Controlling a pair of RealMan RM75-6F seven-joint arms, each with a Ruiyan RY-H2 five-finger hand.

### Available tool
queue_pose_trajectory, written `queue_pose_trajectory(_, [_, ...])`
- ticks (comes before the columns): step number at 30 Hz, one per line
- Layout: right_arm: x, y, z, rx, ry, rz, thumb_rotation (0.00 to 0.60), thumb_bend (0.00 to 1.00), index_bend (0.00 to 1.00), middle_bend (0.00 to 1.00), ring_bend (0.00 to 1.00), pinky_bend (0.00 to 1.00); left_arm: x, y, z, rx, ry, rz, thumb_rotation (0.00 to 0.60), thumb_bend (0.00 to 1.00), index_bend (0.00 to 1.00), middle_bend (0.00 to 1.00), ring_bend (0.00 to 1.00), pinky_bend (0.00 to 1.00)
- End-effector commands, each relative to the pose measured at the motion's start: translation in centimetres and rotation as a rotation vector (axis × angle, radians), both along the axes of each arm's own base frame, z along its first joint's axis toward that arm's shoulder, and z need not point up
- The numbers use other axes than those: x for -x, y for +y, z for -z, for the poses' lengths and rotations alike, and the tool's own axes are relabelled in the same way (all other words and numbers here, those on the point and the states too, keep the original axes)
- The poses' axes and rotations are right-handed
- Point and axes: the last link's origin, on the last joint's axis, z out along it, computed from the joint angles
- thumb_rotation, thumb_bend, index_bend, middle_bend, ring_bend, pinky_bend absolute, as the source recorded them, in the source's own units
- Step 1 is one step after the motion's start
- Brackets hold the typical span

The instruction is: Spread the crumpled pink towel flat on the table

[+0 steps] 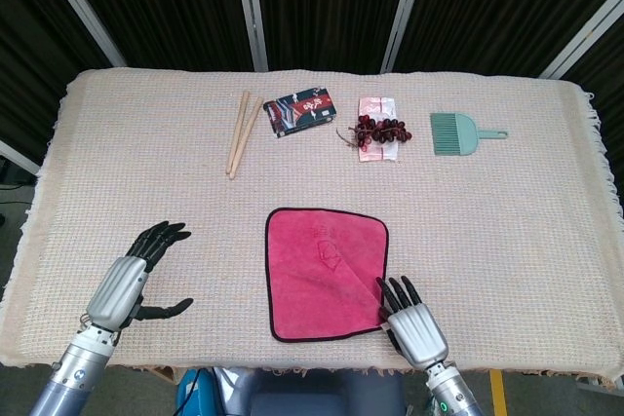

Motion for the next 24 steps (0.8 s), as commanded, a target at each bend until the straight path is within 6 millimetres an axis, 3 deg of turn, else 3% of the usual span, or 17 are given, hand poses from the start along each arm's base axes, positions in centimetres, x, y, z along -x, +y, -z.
queue_pose_trajectory(1, [-0.3, -0.1, -0.4, 0.026, -0.004, -0.018, 0.600, 0.44, 0.00, 0.00, 0.00, 0.00, 0.0, 0.0, 0.0, 0.000, 0.000, -0.002, 0.600, 0.22, 0.14, 0.07, 0.00, 0.01])
queue_pose_trajectory(13, [-0.3, -0.4, -4.5, 0.166, 0.007, -0.029, 0.600, 0.42, 0.00, 0.00, 0.00, 0.00, 0.0, -0.1, 0.0, 0.003, 0.005, 0.003, 0.600, 0.22, 0.14, 0.07, 0.00, 0.01])
queue_pose_trajectory(17, [1.2, -0.7, -6.9, 0.256, 0.032, -0.002, 0.600, 0.42, 0.00, 0.00, 0.00, 0.00, -0.1, -0.3, 0.2, 0.014, 0.015, 0.012, 0.600, 0.22, 0.14, 0.07, 0.00, 0.01])
queue_pose_trajectory(24, [3.3, -0.7, -9.1, 0.347, 0.035, 0.024, 0.600, 0.42, 0.00, 0.00, 0.00, 0.00, -0.3, -0.6, 0.7, 0.027, 0.034, 0.030, 0.600, 0.22, 0.14, 0.07, 0.00, 0.01])
